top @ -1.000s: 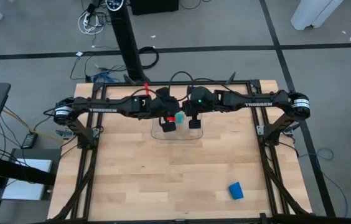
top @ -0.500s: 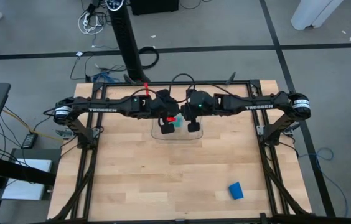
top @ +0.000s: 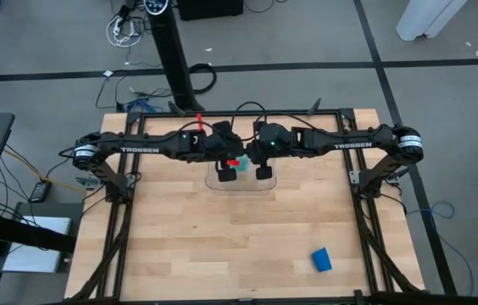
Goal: Roll bandage
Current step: Open the transparent zip bag
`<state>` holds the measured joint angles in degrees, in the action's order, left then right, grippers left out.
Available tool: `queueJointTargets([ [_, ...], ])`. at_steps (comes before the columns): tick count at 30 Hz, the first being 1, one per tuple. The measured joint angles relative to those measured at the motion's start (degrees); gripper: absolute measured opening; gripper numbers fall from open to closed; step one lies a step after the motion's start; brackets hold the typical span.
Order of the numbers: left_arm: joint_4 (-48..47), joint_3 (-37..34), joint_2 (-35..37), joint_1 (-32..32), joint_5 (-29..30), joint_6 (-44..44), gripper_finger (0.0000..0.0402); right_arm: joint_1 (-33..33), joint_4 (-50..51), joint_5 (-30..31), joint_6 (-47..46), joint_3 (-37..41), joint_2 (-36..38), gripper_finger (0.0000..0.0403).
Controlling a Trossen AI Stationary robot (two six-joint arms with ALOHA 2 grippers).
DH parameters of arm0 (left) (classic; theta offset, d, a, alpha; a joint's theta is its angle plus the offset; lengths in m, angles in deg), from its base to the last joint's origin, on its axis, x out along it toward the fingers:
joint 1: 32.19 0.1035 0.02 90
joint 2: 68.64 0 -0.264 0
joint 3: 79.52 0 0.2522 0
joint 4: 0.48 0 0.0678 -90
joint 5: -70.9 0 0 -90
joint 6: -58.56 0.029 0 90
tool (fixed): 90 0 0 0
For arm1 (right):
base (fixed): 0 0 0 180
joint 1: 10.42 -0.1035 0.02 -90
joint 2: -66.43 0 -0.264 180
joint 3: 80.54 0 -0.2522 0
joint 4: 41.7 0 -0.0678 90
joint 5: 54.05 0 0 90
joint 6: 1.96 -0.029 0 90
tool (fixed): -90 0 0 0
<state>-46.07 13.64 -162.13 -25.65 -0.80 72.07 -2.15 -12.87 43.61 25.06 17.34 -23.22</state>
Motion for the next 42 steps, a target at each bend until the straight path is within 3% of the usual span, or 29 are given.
queueJointTargets([
  [23, -5.5, 0.1, 0.1, -0.5, 4.5, 0.0, 0.0027, 0.0, -1.5, -1.9, -0.5, 0.0, 0.1, 0.0000],
  [30, -5.6, 0.0, 0.0, -1.2, 4.4, -0.5, 0.0027, 0.4, -0.5, 2.1, -2.3, 0.0, 0.4, 0.0018],
  [34, -6.0, 0.3, 0.0, -1.8, 4.3, -0.5, 0.0027, 2.2, 0.7, -5.5, -4.5, 0.0, 0.5, 0.0054],
  [42, -7.2, 5.0, 0.0, -2.4, 4.5, -0.2, 0.0026, 5.9, 0.0, -14.6, -8.1, 0.0, 0.5, 0.0129],
])
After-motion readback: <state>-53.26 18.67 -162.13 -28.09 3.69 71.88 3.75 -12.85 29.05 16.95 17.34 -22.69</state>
